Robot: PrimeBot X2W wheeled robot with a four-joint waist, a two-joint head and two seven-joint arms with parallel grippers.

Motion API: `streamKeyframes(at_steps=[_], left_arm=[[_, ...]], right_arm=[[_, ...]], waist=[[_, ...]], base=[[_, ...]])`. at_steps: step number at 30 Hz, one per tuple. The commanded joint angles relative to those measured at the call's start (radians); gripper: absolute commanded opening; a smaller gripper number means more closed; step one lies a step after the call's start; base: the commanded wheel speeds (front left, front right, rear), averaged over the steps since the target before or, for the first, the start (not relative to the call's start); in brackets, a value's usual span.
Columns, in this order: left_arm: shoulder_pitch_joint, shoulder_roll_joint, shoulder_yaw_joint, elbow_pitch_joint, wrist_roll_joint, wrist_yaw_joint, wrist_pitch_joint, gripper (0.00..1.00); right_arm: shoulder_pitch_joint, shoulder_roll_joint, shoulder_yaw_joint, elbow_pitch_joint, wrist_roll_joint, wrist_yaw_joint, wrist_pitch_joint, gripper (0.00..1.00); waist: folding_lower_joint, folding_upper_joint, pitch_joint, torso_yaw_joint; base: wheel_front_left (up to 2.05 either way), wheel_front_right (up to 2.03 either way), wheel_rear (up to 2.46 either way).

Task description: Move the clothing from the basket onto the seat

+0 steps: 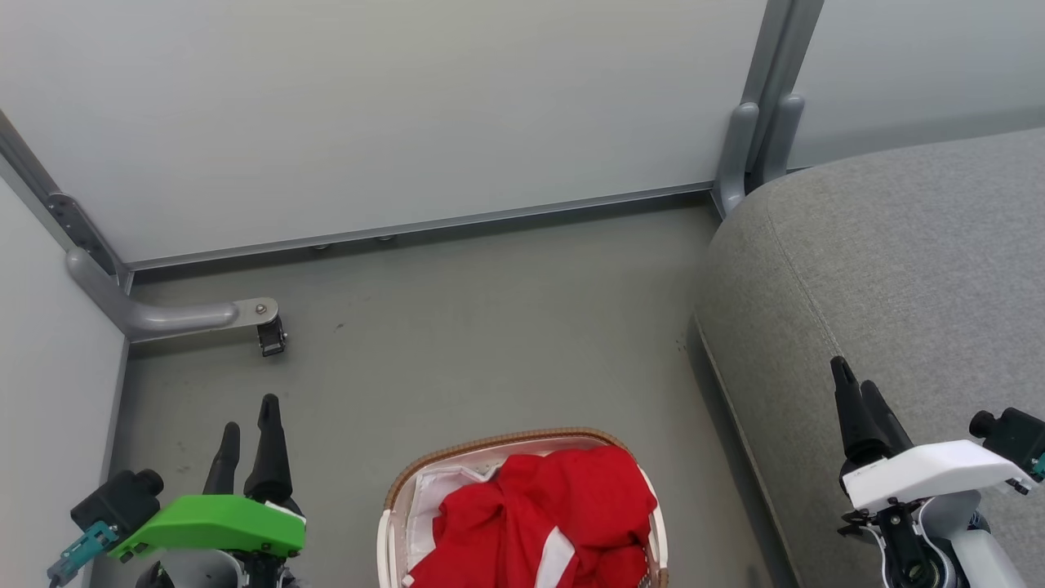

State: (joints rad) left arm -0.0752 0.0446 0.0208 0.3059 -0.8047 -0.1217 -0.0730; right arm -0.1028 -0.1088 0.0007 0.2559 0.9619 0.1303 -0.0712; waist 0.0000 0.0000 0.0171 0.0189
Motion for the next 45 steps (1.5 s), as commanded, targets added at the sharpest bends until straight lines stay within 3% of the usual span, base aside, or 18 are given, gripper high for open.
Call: streamKeyframes(at_steps=[1, 18, 45], left_arm=[[-0.013, 0.011, -0.007, -0.004, 0.038, 0.005, -0.011, 1.00], [-0.015, 0.025, -0.053, 0.035, 0.250, 0.024, -0.062, 1.00], [0.047, 0.022, -0.101, 0.032, 0.506, 0.052, -0.126, 1.00]], right_arm=[[-0.027, -0.011, 0.004, -0.005, -0.040, 0.000, -0.013, 1.00], [-0.030, -0.012, 0.010, 0.013, -0.327, 0.000, -0.063, 1.00], [0.021, -0.003, 0.039, 0.006, -0.629, 0.000, -0.129, 1.00]], waist=[[0.0000, 0.0000, 0.000, 0.001], [0.0000, 0.0000, 0.005, 0.008], [0.0000, 0.0000, 0.006, 0.009]], base=[[0.00, 0.00, 0.00], [0.00, 0.00, 0.00], [0.00, 0.00, 0.00]])
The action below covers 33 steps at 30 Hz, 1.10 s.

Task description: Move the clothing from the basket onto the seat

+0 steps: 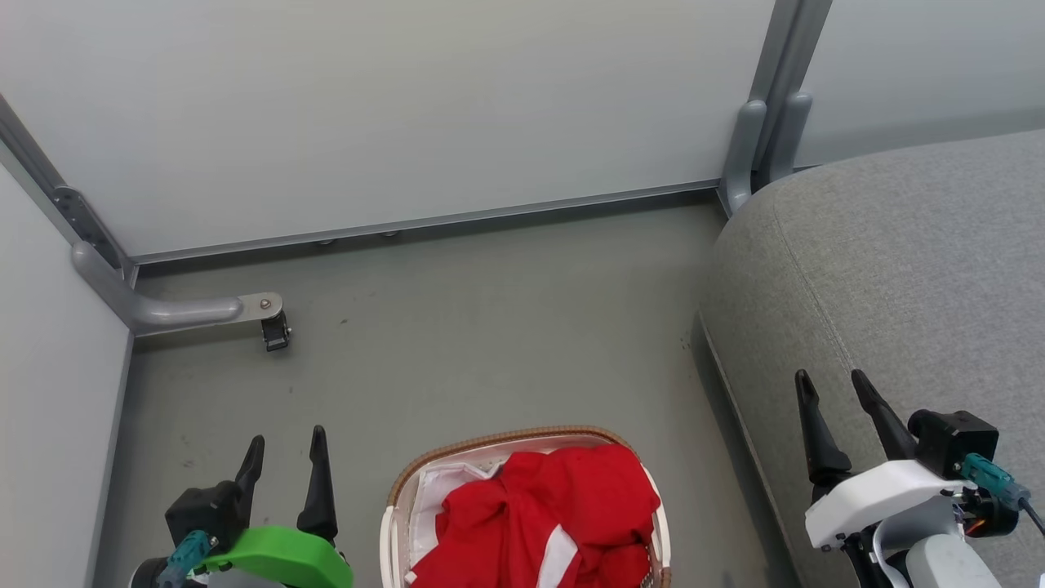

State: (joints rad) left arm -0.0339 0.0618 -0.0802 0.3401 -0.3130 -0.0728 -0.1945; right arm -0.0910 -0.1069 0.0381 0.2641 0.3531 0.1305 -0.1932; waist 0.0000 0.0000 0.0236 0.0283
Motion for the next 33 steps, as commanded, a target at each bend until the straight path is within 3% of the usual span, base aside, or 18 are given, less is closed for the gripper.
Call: streamKeyframes(at_steps=[1, 24, 33], left_arm=[[0.008, 0.004, 0.001, -0.001, 0.022, 0.003, -0.007, 1.00], [0.028, -0.006, 0.013, -0.002, 0.199, -0.003, -0.053, 1.00], [-0.025, -0.010, -0.022, 0.020, 0.252, -0.007, -0.069, 1.00]], right_arm=[[0.010, -0.006, 0.001, -0.002, -0.027, 0.000, -0.009, 1.00], [0.015, 0.001, -0.005, -0.009, -0.204, 0.000, -0.055, 1.00], [-0.035, -0.007, 0.007, -0.044, -0.256, 0.000, -0.071, 1.00]], waist=[[0.0000, 0.0000, -0.001, 0.000], [0.0000, 0.0000, 0.010, -0.002], [0.0000, 0.0000, 0.113, -0.023]], base=[[0.00, 0.00, 0.00], [0.00, 0.00, 0.00], [0.00, 0.00, 0.00]])
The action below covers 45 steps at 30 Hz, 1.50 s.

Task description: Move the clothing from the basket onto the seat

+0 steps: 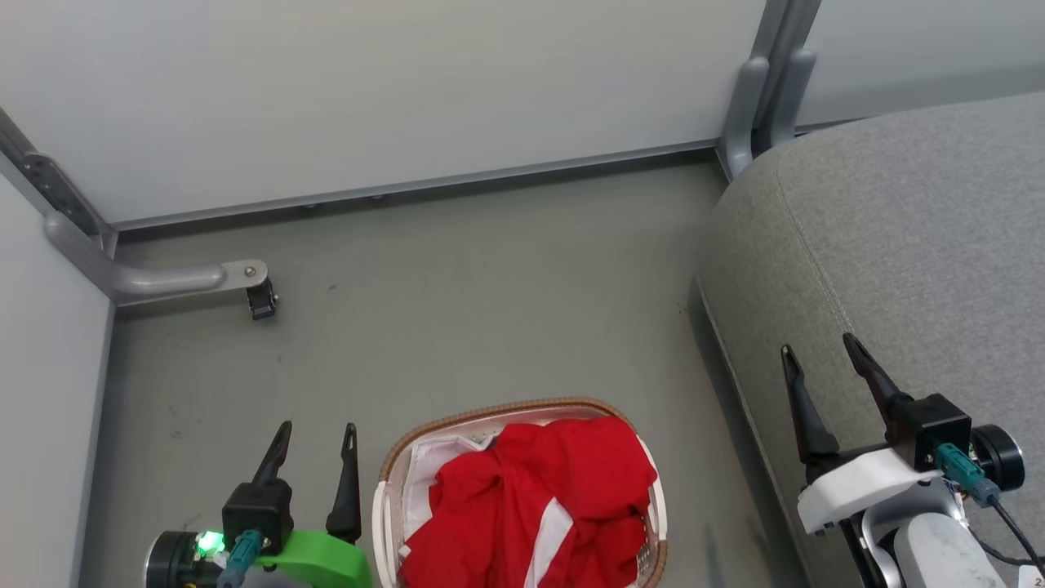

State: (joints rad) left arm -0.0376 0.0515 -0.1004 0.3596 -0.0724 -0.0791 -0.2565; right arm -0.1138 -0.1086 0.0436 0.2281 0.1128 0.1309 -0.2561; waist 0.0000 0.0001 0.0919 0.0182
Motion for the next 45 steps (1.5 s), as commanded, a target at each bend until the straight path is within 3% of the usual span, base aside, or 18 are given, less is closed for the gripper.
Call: streamKeyframes(at_steps=[1, 10, 20, 45], left_arm=[[-0.030, 0.000, -0.009, 0.003, 0.017, 0.000, -0.009, 1.00], [-0.144, 0.000, -0.088, 0.052, -0.021, 0.019, -0.009, 1.00], [-0.236, 0.001, -0.136, 0.146, -0.025, 0.027, -0.009, 1.00], [-0.446, 0.027, -0.141, 0.410, 0.045, 0.000, -0.009, 1.00]], right_arm=[[-0.022, -0.006, 0.004, -0.013, -0.020, 0.000, -0.010, 1.00], [-0.126, -0.003, 0.021, -0.094, 0.009, 0.000, -0.010, 1.00], [-0.186, 0.014, 0.055, -0.140, 0.030, 0.000, -0.010, 1.00], [-0.314, 0.050, 0.112, -0.239, 0.073, -0.001, -0.010, 1.00]], waist=[[0.0000, -0.0001, 0.062, -0.017], [0.0000, -0.0001, 0.239, -0.065], [0.0000, -0.0001, 0.347, -0.124], [0.0000, -0.0001, 0.622, -0.253]], base=[[0.00, 0.00, 0.00], [0.00, 0.00, 0.00], [0.00, 0.00, 0.00], [0.00, 0.00, 0.00]])
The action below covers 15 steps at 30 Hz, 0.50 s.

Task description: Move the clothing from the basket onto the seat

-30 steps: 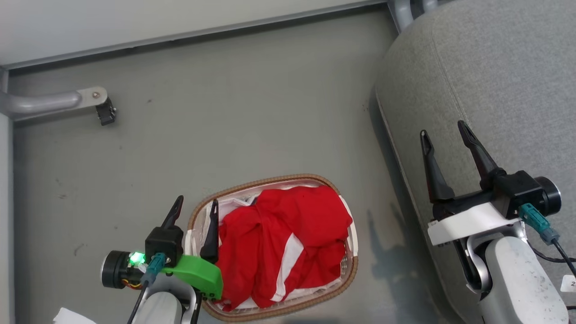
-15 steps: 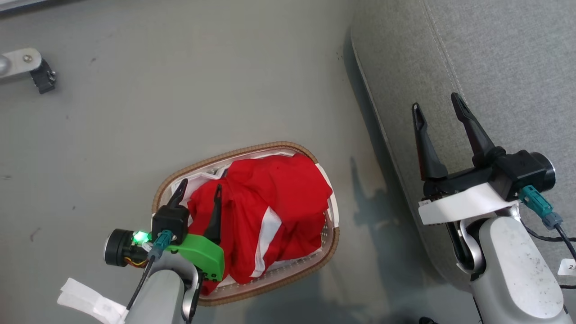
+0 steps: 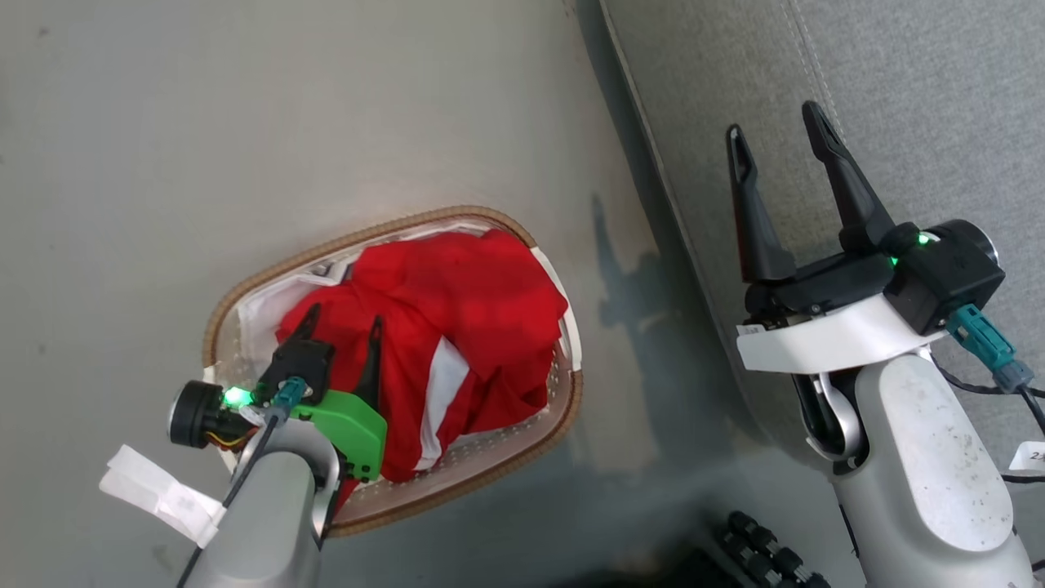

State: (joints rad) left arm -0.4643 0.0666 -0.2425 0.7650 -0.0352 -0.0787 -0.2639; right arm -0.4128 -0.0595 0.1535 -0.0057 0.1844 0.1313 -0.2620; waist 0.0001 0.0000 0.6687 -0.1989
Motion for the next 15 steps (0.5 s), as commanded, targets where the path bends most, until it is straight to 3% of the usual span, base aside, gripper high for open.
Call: streamKeyframes(at_steps=[1, 15], left_arm=[[-0.025, 0.015, -0.001, 0.013, 0.013, 0.000, -0.001, 1.00], [-0.164, 0.043, -0.002, 0.190, 0.022, 0.033, -0.001, 1.00]], right_arm=[[-0.019, 0.001, 0.007, -0.009, 0.003, -0.001, -0.004, 1.00], [-0.071, 0.008, 0.039, -0.049, 0.035, -0.001, -0.004, 1.00]], waist=[[-0.0001, 0.0000, 0.054, -0.041], [-0.0001, 0.0000, 0.169, -0.096]], base=[[0.00, 0.00, 0.00], [0.00, 0.00, 0.00]])
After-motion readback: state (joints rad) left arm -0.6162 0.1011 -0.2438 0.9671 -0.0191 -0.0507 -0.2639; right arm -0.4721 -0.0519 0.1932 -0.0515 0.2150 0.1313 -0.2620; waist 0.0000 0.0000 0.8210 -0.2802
